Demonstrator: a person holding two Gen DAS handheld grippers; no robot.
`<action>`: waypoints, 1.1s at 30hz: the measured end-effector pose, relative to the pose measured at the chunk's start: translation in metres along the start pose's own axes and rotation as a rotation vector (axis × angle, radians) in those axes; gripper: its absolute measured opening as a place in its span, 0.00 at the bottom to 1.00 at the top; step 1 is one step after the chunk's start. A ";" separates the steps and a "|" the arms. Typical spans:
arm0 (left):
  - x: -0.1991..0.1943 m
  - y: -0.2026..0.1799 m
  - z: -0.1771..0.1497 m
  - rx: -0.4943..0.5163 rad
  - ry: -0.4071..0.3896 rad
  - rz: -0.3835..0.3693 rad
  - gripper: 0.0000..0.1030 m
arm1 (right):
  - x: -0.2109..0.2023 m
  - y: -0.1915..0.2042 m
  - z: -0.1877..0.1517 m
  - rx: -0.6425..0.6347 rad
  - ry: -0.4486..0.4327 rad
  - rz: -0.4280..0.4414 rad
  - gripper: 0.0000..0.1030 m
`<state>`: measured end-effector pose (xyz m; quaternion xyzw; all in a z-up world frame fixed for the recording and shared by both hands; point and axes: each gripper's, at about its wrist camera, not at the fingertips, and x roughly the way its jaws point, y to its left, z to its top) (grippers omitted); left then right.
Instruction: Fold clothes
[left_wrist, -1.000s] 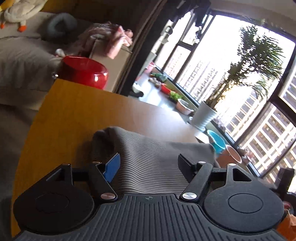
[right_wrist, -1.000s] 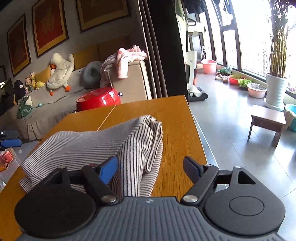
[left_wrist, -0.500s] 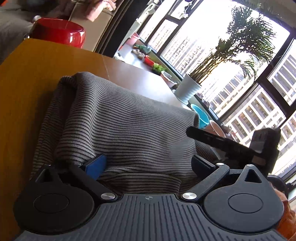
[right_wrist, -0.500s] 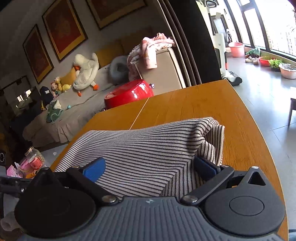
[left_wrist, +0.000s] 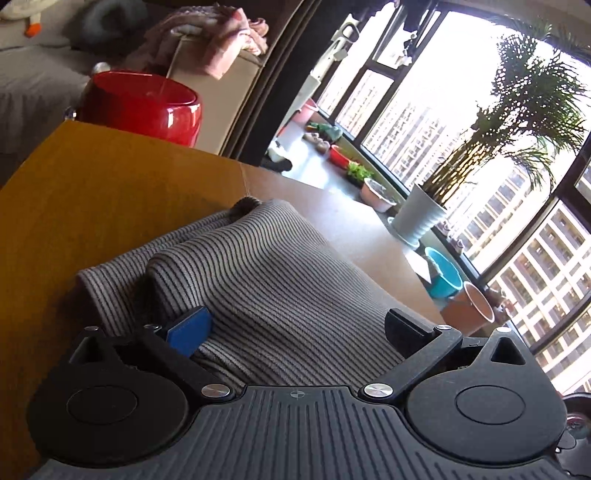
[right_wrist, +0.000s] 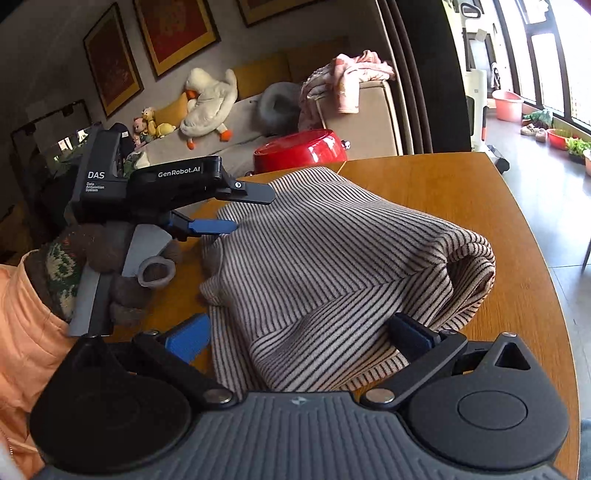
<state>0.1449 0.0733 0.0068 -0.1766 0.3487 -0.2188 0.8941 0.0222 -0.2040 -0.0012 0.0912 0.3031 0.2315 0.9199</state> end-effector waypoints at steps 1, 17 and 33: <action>-0.004 0.000 0.001 -0.005 0.001 -0.003 1.00 | -0.005 0.003 0.001 -0.005 0.003 0.007 1.00; 0.003 -0.021 -0.040 -0.004 0.187 -0.194 0.56 | 0.020 -0.039 0.007 -0.098 0.053 -0.392 1.00; -0.001 0.003 -0.017 -0.003 0.073 -0.071 0.77 | -0.020 0.045 -0.011 -0.361 0.112 -0.116 1.00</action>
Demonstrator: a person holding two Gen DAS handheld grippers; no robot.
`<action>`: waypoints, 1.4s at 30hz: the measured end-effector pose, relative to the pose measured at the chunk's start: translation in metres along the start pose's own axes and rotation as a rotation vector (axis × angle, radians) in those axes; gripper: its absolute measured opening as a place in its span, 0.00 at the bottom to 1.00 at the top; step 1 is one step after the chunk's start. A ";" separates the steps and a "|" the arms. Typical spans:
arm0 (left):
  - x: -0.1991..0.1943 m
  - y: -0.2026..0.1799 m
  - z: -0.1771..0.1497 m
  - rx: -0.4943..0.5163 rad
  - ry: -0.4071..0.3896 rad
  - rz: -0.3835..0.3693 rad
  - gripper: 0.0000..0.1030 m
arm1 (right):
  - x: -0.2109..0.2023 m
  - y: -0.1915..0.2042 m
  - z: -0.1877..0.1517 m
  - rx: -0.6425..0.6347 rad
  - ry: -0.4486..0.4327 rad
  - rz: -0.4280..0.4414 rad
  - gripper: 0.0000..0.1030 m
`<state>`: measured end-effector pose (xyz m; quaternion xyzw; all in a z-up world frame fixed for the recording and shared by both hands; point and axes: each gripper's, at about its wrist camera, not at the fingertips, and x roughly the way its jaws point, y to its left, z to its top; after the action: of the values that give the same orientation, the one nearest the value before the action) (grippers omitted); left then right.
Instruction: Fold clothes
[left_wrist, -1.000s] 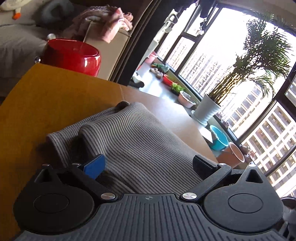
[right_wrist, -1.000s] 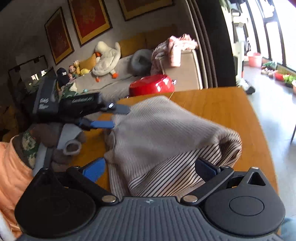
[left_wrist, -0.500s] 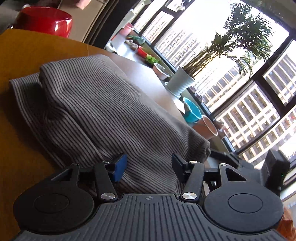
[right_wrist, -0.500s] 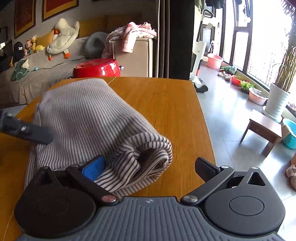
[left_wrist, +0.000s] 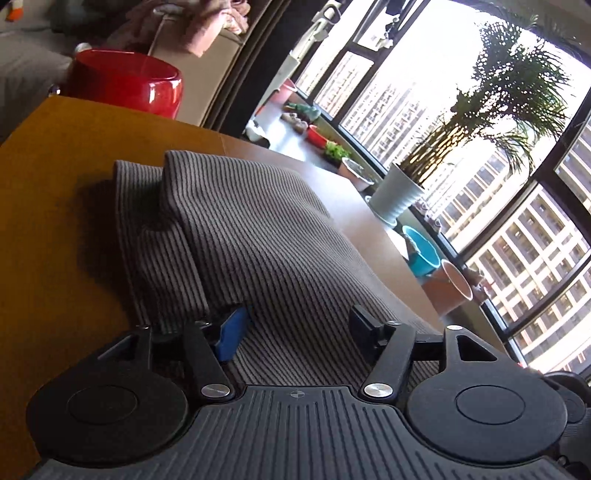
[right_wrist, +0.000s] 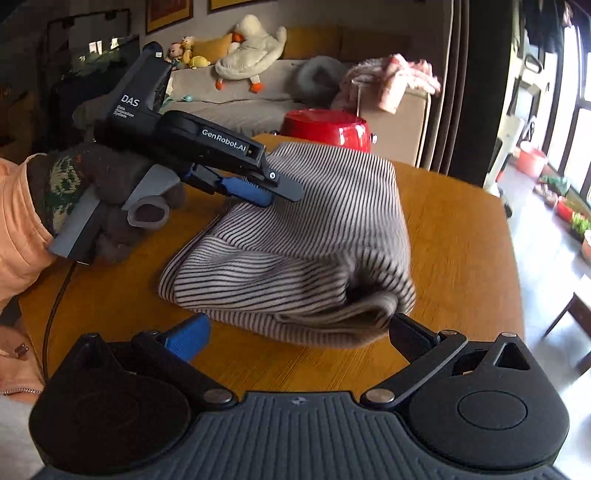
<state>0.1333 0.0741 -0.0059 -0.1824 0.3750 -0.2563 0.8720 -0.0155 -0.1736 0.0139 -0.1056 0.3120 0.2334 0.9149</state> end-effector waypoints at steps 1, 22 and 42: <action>-0.004 0.000 0.000 0.003 -0.006 0.005 0.82 | -0.005 0.000 0.006 -0.026 -0.019 -0.026 1.00; -0.011 -0.005 -0.021 0.078 0.041 -0.039 0.66 | 0.058 -0.039 0.002 0.222 -0.024 -0.159 1.00; -0.004 -0.018 -0.033 0.140 0.021 -0.035 0.78 | -0.008 0.026 0.011 -0.101 -0.120 0.005 0.70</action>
<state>0.1002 0.0577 -0.0156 -0.1249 0.3622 -0.2990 0.8740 -0.0281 -0.1500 0.0264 -0.1366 0.2446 0.2572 0.9248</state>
